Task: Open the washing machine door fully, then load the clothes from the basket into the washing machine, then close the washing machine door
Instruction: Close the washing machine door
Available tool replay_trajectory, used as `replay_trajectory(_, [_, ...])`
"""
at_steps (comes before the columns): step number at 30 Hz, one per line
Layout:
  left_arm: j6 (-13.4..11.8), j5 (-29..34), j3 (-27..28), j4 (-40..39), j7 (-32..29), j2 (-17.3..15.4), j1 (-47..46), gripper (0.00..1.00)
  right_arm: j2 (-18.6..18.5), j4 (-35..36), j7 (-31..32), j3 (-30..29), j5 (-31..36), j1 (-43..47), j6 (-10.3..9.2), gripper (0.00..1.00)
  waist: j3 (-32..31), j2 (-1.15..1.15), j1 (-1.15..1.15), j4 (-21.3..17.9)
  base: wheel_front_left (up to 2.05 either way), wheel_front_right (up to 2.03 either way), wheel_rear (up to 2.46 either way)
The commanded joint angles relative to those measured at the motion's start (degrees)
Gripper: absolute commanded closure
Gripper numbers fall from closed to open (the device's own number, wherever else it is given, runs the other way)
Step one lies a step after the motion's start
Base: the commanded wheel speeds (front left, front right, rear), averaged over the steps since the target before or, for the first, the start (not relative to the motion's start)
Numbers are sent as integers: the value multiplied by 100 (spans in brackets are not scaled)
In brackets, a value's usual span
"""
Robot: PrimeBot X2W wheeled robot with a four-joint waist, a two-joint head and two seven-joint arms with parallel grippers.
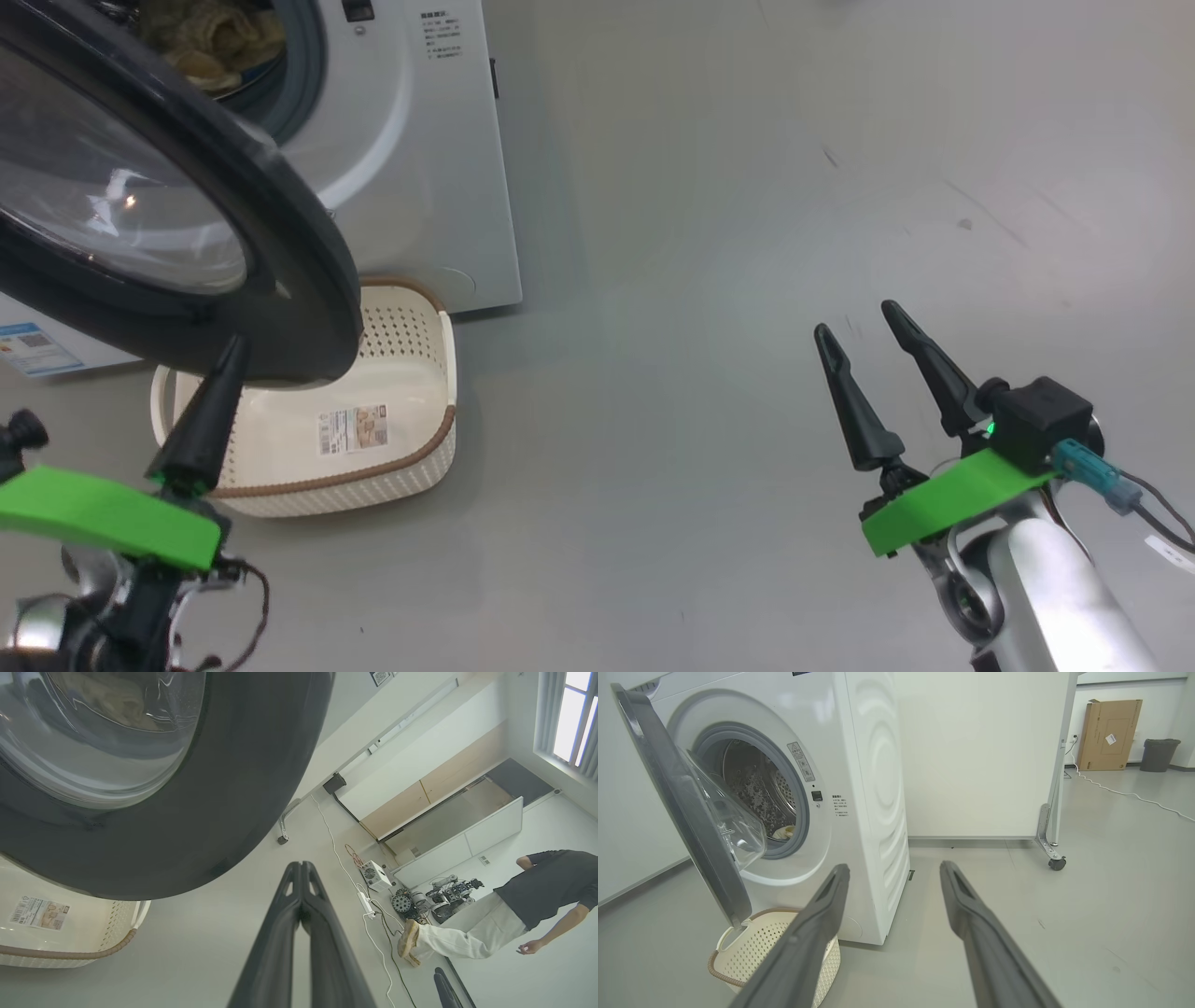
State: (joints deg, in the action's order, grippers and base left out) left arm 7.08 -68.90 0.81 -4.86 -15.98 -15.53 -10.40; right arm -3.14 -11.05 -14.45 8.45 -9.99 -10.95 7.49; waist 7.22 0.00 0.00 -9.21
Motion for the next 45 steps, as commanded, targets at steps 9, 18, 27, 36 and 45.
replay_trajectory(9, [41, 1462, -1302, 581, 2925, -1146, 540, 100, 26, 298, -55, 37, 97, 111, 0, 0, -472, 0, 0, 341, 0, 0, 0])
replay_trajectory(18, [41, 3027, -836, 1107, 3095, -675, 685, 100, 26, 285, -55, 65, 129, 238, 0, 0, -599, 0, 0, 554, 0, 0, 0])
replay_trajectory(27, [41, 3654, -389, 1039, 3097, -130, 1036, 0, 26, 205, -55, 68, 157, 266, 0, 0, -648, 0, 0, 579, 0, 0, 0])
replay_trajectory(36, [41, 3993, -407, 1080, 3097, -6, 1054, 0, 26, 82, -55, 33, 196, 245, 0, 0, -632, 0, 0, 614, 0, 0, 0])
replay_trajectory(45, [41, 4093, -412, 1099, 3097, 16, 1070, 0, 26, 63, -55, 37, 177, 245, 0, 0, -620, 0, 0, 603, 0, 0, 0])
